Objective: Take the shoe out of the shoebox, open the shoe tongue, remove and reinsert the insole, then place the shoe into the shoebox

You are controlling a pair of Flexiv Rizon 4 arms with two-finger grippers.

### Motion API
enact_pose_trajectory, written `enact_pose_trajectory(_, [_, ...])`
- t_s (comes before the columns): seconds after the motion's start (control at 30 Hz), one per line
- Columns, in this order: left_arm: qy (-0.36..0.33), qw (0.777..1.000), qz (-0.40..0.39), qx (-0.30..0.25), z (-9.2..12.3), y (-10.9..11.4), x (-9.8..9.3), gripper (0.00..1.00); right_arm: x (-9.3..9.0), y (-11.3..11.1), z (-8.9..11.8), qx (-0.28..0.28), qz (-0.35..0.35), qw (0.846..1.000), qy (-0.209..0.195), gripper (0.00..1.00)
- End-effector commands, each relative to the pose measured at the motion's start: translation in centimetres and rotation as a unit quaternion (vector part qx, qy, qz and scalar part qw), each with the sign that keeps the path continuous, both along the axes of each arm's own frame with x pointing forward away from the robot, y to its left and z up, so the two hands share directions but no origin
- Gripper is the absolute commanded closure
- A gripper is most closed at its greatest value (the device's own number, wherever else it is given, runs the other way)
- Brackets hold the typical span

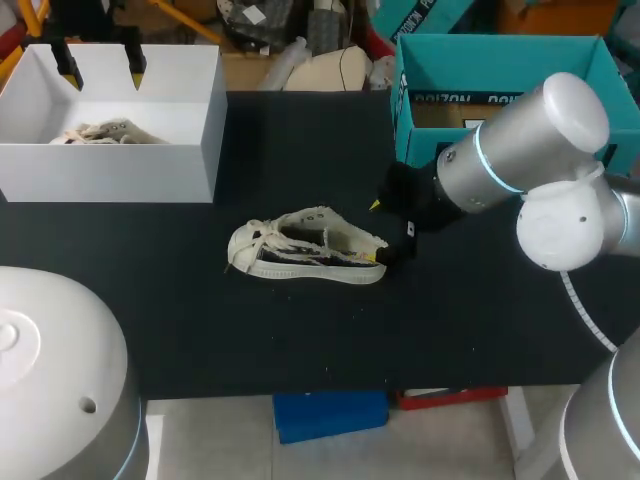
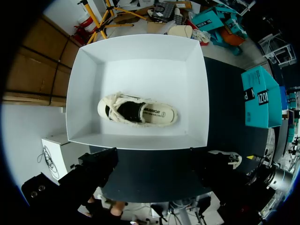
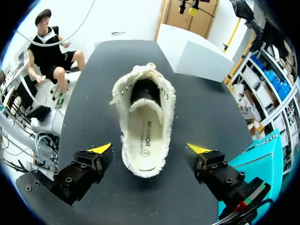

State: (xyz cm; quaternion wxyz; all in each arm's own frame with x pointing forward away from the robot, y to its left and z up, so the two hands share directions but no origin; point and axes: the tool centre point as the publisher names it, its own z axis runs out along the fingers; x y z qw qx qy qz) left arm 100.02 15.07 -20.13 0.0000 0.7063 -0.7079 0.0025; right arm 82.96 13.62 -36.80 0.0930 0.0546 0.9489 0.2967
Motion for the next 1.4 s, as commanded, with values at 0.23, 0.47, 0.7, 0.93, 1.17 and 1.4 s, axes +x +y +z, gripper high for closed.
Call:
enact_pose_trajectory(0.23, [0.001,1.0,0.001,0.001,0.1,0.0,0.0,0.0,1.0,0.0,-1.8,0.127,0.034,0.991,-0.012,0.0])
enact_pose_trajectory(0.47, [0.001,1.0,0.001,0.001,0.1,0.0,0.0,0.0,0.7,0.3,-2.5,0.14,0.027,0.99,-0.008,0.0])
enact_pose_trajectory(0.7, [0.001,1.0,0.001,0.001,0.1,0.0,0.0,0.0,-0.4,0.9,-3.1,0.145,0.018,0.989,-0.006,0.0])
enact_pose_trajectory(0.93, [0.001,1.0,0.001,0.001,0.1,0.0,0.0,0.0,-0.6,1.2,-4.1,0.148,0.013,0.989,0.001,0.0])
enact_pose_trajectory(1.17, [0.001,1.0,0.001,0.001,0.1,0.0,0.0,0.0,0.0,1.8,-5.2,0.166,0.007,0.986,0.003,0.0])
enact_pose_trajectory(1.4, [0.001,1.0,0.001,0.001,0.1,0.0,0.0,0.0,0.1,2.5,-6.1,0.175,0.012,0.984,0.013,0.0])
